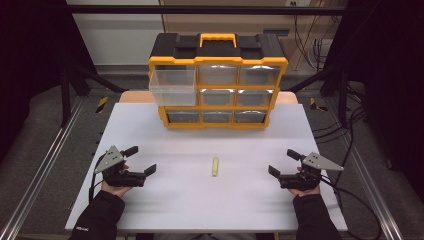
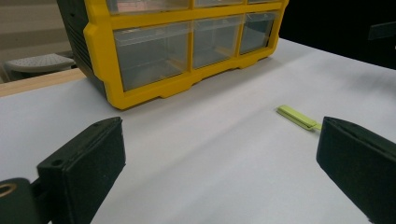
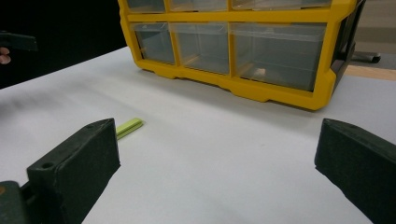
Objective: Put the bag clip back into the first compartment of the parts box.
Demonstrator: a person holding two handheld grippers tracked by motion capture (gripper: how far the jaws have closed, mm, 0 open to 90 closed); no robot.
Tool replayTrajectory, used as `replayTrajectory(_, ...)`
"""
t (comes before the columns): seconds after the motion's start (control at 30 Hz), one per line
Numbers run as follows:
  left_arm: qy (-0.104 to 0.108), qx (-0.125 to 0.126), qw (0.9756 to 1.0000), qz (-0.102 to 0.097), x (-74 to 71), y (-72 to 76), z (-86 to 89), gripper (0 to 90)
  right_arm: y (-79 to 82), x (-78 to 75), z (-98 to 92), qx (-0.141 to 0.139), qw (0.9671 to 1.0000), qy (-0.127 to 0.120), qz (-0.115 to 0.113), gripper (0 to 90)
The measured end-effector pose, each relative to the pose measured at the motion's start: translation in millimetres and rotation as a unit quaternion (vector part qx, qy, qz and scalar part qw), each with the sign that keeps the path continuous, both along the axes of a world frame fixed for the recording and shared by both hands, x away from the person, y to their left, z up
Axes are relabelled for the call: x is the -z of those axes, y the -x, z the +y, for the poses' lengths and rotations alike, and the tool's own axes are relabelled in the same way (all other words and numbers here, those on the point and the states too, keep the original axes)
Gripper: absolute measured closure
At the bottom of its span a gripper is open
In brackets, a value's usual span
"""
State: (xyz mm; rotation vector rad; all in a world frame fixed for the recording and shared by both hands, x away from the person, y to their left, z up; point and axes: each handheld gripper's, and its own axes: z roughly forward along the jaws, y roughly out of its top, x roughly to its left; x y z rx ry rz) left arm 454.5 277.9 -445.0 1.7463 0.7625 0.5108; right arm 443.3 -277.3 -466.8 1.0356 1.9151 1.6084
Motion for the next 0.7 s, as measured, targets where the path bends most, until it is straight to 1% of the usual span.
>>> replayTrajectory(0.13,0.002,0.0,1.0,0.001,-0.3,-0.1,0.2,1.0,0.6,-0.1,0.1,0.001,1.0,0.0,0.002,0.5)
replayTrajectory(0.27,0.003,0.0,1.0,0.0,-0.8,0.1,0.1,1.2,0.1,-0.1,0.0,0.0,1.0,0.001,-0.001,0.5)
replayTrajectory(0.3,0.004,-0.001,1.0,0.001,-1.2,-0.1,-0.8,1.2,0.4,0.1,0.2,0.001,1.0,0.004,0.002,0.5)
replayTrajectory(0.37,0.003,0.0,1.0,0.001,-1.6,0.2,-1.5,1.2,0.5,-0.1,0.3,0.001,1.0,0.001,0.001,0.5)
replayTrajectory(0.7,-0.001,0.006,1.0,0.001,-5.4,2.2,-12.8,1.3,0.0,0.2,0.5,0.001,1.0,0.004,0.002,0.5)
